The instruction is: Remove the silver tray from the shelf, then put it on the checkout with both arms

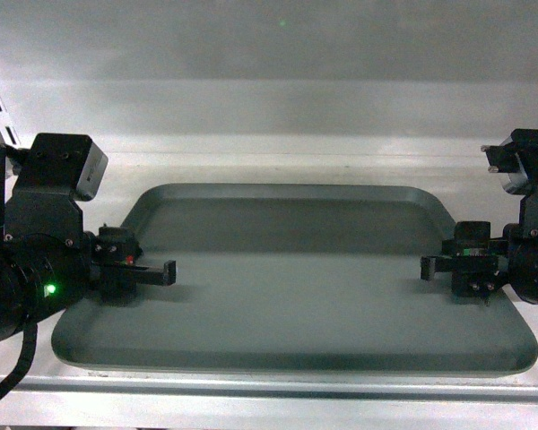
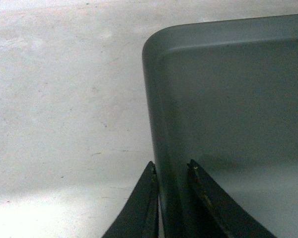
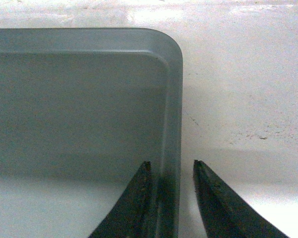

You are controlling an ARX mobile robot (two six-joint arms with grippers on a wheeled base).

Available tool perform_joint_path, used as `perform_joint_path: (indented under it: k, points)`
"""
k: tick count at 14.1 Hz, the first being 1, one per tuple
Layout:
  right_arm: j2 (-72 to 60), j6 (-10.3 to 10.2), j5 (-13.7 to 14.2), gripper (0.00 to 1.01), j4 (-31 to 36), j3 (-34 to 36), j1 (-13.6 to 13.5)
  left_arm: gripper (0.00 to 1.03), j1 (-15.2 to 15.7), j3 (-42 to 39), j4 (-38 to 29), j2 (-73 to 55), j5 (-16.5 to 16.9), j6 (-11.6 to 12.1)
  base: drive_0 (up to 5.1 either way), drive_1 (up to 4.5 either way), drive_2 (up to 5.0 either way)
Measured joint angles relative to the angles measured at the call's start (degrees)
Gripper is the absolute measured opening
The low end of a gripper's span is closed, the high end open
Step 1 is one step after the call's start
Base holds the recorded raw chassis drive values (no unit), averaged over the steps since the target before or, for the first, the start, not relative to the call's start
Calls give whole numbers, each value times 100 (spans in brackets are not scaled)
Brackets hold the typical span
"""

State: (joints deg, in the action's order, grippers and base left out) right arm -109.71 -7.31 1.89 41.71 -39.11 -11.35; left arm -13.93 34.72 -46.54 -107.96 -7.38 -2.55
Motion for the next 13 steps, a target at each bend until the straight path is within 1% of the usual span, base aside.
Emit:
perform_joint_path:
  k: [1, 2, 5, 9, 13]
  points:
    - [50, -153, 28, 3, 11, 33, -28, 4, 2, 2, -22, 0, -90, -195, 0, 0, 0]
    - [107, -326, 42, 3, 33, 90, -26, 4, -35, 2, -26, 2, -103, -262, 0, 0, 0]
    - [153, -321, 109, 3, 31, 131, -26, 4, -70, -11, 61, 79, -96, -350, 0, 0, 0]
    - [481, -269, 173, 3, 35, 284, -31, 4, -111, -114, 177, 328, -103, -352, 0, 0, 0]
    - [957, -184, 229, 3, 48, 398, -33, 4, -125, -192, 317, 872, -136, -348, 0, 0, 0]
